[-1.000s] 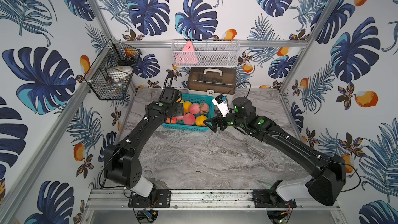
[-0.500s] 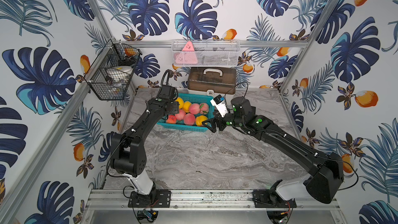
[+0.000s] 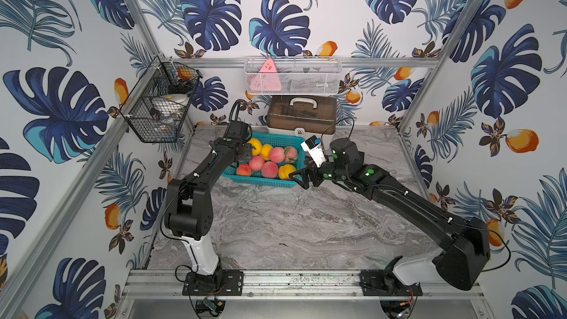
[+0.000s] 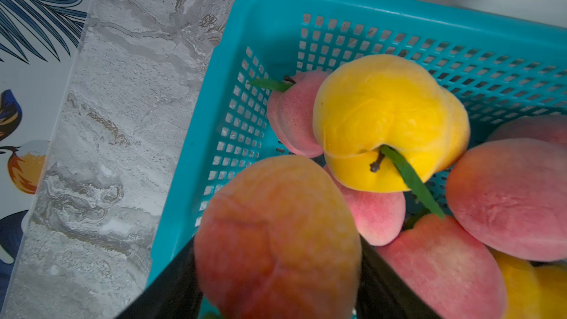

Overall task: Put the peaches into the basket
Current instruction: Place the peach in the basket.

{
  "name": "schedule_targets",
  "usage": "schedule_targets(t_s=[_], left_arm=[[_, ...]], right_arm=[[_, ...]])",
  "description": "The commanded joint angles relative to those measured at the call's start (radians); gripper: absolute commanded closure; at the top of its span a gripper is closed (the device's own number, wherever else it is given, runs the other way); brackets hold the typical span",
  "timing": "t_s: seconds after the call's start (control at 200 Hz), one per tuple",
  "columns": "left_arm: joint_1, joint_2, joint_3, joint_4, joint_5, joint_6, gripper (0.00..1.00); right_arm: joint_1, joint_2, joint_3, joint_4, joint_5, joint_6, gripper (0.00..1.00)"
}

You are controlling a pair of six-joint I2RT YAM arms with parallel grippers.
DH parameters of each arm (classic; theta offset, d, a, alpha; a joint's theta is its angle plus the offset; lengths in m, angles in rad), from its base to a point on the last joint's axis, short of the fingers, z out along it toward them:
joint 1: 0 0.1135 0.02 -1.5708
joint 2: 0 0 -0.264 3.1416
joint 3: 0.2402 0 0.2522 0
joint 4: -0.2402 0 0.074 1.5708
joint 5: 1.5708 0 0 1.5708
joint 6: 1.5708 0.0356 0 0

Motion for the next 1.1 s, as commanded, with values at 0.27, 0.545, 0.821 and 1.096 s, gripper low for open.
schedule_targets(t_s=[0.27,0.545,0.821,1.096], left_arm=[[0.003,0.051,-0.005,0.060,-0.022,0.002,0.29],[0.004,0.054,-0.031,0.083,-0.037,0.006,0.27],[0.005,0.054,-0.070,0.111,-0.053,0.010,0.27],[0.005,0.047,-0.093,0.137,-0.051,0.006,0.21]], right_arm=[[-0.011,-0.018,-0.007,0.035,-0.012,0.005,0.00],[-0.027,-0.025,-0.009,0.052,-0.035,0.024,0.00],[-0.040,-0.029,-0.020,0.050,-0.037,0.027,0.00],[-0.057,-0.030,-0.022,0.045,-0.037,0.036,0.00]])
